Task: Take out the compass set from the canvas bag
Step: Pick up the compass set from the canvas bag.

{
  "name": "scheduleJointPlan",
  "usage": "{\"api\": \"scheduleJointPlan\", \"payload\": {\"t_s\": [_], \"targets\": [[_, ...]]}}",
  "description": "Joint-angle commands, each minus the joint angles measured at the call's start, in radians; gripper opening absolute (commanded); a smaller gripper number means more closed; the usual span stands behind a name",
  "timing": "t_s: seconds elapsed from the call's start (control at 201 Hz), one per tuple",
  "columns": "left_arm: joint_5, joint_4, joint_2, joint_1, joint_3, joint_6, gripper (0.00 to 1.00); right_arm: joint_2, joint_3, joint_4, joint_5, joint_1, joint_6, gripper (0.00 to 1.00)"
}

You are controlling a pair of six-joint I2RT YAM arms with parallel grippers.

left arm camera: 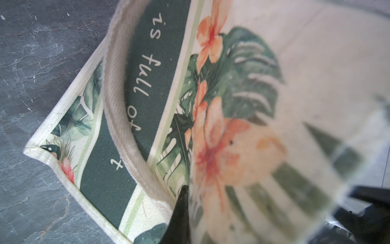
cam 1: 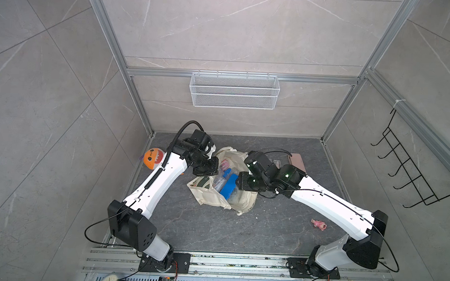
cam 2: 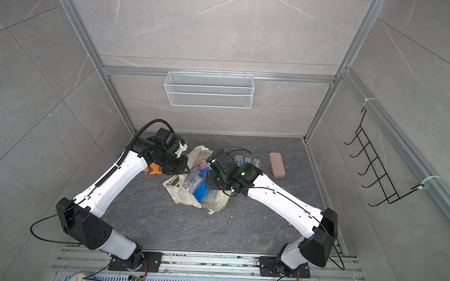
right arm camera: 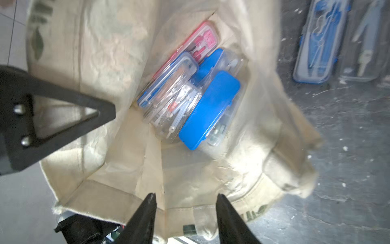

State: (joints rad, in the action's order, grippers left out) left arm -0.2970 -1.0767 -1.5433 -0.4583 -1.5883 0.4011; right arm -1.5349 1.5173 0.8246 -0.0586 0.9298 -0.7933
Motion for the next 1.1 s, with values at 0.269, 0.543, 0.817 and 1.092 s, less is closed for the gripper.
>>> {"api": "scheduleJointPlan", "payload": {"t_s": [0.269, 0.543, 0.817, 1.092], "targets": [[0.001, -0.01, 0.026, -0.002, -0.055, 0.017, 0.0, -0.219, 0.007, -0.142, 0.285, 0.158, 0.097, 0.51], [-0.016, -0.008, 0.039, -0.003, -0.029, 0.015, 0.0, -0.235, -0.018, -0.17, 0.275, 0.177, 0.033, 0.53], [-0.029, -0.01, 0.089, -0.003, 0.023, 0.018, 0.0, -0.239, -0.021, -0.076, 0.149, 0.093, -0.213, 0.51], [-0.053, -0.017, 0.121, -0.004, 0.051, 0.022, 0.0, -0.289, 0.026, -0.008, 0.039, 0.049, -0.339, 0.51]]}}
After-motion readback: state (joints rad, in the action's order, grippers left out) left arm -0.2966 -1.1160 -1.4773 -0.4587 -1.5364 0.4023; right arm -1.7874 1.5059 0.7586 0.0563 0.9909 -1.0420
